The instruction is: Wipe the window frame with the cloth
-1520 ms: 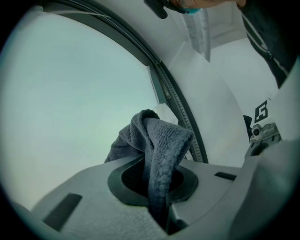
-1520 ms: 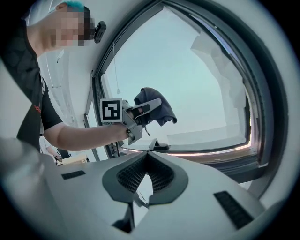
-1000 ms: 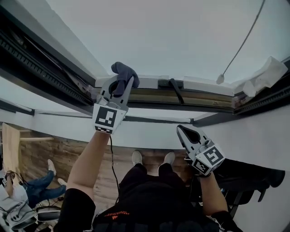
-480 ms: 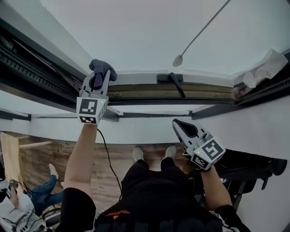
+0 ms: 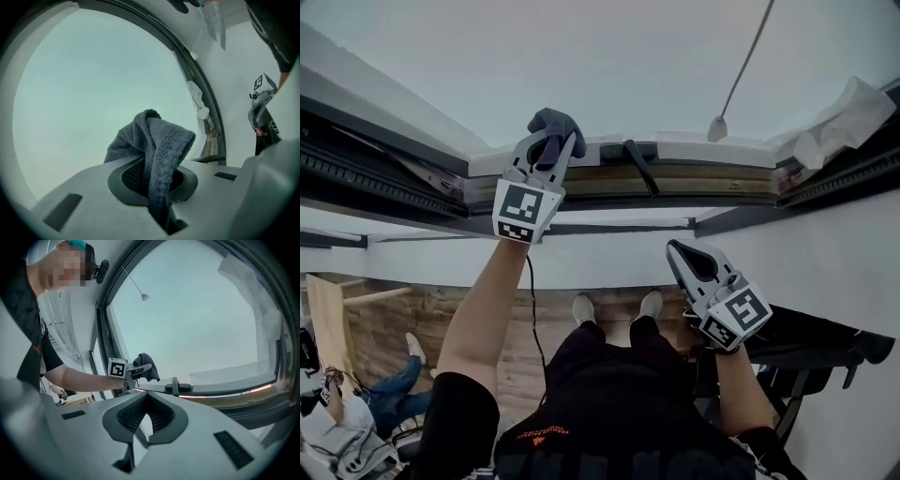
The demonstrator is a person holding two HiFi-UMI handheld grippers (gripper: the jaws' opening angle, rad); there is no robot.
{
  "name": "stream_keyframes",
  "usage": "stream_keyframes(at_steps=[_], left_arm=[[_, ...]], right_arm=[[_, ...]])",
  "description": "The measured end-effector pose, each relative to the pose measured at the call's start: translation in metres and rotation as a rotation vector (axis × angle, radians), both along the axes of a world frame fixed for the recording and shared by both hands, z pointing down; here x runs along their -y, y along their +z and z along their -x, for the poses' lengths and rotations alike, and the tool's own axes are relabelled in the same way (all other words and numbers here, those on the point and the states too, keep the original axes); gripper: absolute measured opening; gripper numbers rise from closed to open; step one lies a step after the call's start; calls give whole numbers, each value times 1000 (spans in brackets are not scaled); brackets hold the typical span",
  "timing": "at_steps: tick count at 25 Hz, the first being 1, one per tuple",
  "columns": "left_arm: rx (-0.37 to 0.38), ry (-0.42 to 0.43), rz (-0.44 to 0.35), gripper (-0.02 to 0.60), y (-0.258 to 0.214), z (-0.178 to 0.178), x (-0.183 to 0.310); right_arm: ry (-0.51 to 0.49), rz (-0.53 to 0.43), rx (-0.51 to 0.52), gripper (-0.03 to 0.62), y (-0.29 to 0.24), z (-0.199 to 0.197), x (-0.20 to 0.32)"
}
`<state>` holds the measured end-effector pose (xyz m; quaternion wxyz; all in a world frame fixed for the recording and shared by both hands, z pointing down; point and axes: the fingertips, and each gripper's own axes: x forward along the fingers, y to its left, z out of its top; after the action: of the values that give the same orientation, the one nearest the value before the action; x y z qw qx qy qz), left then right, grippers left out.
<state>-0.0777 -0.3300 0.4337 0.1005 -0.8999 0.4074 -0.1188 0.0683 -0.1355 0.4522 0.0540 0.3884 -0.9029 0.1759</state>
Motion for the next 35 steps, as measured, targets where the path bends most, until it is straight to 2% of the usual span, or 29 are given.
stream_keyframes(at_steps=[16,22,30,35], left_arm=[[67,264,-28,41,-16,-225,-8],[93,344,-25,41,-12,-297,-13],[116,429,-8,41,-4,-363,-20],[89,521,4,41,-8,-367,-45]], right_arm=[[170,-20,48,3,-3,-126,-22],[225,-15,55,3,2,-169,-32],[266,-2,51,3,8,-207,-42],[245,0,42,3,10,-206,-41]])
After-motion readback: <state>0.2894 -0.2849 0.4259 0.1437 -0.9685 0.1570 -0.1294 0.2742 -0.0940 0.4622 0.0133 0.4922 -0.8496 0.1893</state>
